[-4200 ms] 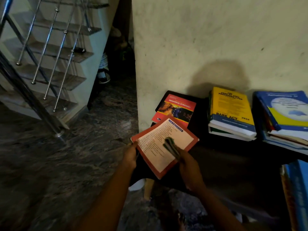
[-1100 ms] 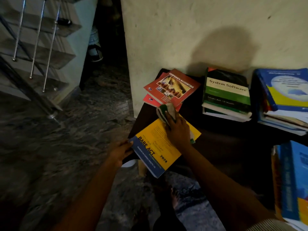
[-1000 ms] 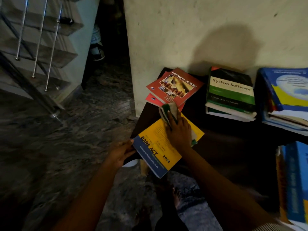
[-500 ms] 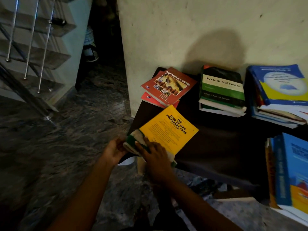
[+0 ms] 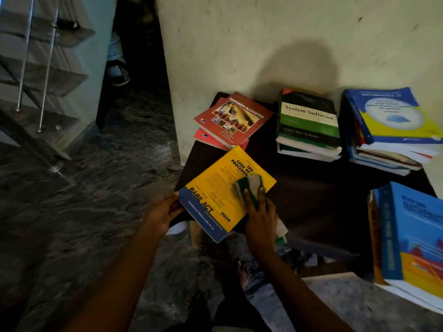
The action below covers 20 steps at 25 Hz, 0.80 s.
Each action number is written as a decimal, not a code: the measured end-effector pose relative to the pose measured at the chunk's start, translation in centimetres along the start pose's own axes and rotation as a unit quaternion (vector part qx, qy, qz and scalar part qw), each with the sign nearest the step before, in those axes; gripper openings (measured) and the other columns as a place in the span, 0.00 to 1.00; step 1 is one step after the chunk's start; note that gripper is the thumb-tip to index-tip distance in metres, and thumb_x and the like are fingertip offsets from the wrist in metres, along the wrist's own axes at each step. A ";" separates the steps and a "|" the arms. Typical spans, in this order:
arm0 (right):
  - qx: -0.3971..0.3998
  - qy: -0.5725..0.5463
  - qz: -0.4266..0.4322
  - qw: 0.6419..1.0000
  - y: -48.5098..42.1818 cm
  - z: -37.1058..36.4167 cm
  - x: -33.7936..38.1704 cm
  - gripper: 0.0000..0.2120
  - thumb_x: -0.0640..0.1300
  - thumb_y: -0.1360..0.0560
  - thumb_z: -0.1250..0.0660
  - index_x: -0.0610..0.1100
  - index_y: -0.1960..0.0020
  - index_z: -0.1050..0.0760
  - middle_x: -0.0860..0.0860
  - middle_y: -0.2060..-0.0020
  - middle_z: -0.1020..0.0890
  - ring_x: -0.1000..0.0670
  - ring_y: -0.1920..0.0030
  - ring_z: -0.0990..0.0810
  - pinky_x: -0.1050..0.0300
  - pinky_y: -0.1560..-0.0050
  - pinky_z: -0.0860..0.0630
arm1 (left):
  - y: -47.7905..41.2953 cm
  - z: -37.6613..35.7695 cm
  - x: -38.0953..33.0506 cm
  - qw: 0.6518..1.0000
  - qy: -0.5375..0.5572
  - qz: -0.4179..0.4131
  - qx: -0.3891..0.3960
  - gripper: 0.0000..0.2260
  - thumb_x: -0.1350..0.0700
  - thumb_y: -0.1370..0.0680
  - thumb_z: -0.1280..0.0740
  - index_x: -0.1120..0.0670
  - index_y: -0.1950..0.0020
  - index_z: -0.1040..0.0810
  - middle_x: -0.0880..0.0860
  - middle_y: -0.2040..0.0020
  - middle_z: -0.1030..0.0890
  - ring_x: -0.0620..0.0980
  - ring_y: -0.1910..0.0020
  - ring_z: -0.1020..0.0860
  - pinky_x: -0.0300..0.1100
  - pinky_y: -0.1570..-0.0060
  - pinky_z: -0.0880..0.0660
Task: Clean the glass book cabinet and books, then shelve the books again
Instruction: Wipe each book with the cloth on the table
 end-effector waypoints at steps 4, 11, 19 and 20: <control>-0.009 -0.001 0.045 0.999 4.3 -0.5 3.1 0.28 0.41 0.32 0.47 0.50 0.31 0.36 0.40 0.34 0.28 0.41 0.40 0.33 0.47 0.52 0.22 | 0.0 -0.3 0.1 1.000 0.001 -0.002 -0.010 0.06 0.61 0.20 0.41 0.58 0.54 0.25 0.59 0.45 0.24 0.54 0.49 0.23 0.47 0.48 0.27; -0.023 -0.041 0.168 0.985 8.1 0.7 4.5 0.26 0.48 0.31 0.43 0.52 0.33 0.31 0.43 0.35 0.26 0.47 0.43 0.32 0.56 0.50 0.25 | 1.9 -2.6 0.8 0.996 -0.060 -0.030 -0.053 0.15 0.63 0.22 0.36 0.65 0.36 0.29 0.64 0.38 0.25 0.58 0.46 0.24 0.50 0.45 0.27; -0.131 -0.153 0.015 0.979 1.1 9.8 -3.9 0.37 0.30 0.38 0.51 0.47 0.31 0.33 0.38 0.34 0.29 0.37 0.47 0.29 0.60 0.47 0.37 | 8.4 -10.7 0.2 0.948 -0.072 -0.293 -0.099 0.07 0.55 0.23 0.33 0.53 0.47 0.28 0.48 0.53 0.23 0.49 0.47 0.25 0.45 0.46 0.28; -0.136 -0.166 0.020 0.977 0.7 11.2 -4.6 0.37 0.28 0.38 0.49 0.46 0.30 0.33 0.39 0.33 0.30 0.38 0.46 0.30 0.63 0.47 0.39 | 9.4 -11.9 -0.3 0.933 -0.085 -0.338 -0.088 0.07 0.55 0.23 0.34 0.52 0.47 0.28 0.47 0.52 0.23 0.48 0.47 0.25 0.45 0.45 0.27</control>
Point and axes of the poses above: each hand's wrist, its own y-axis away from the middle knuckle, its own z-axis out of the back of the hand, x = y × z, the point moved 1 cm from there along -y, towards the middle knuckle
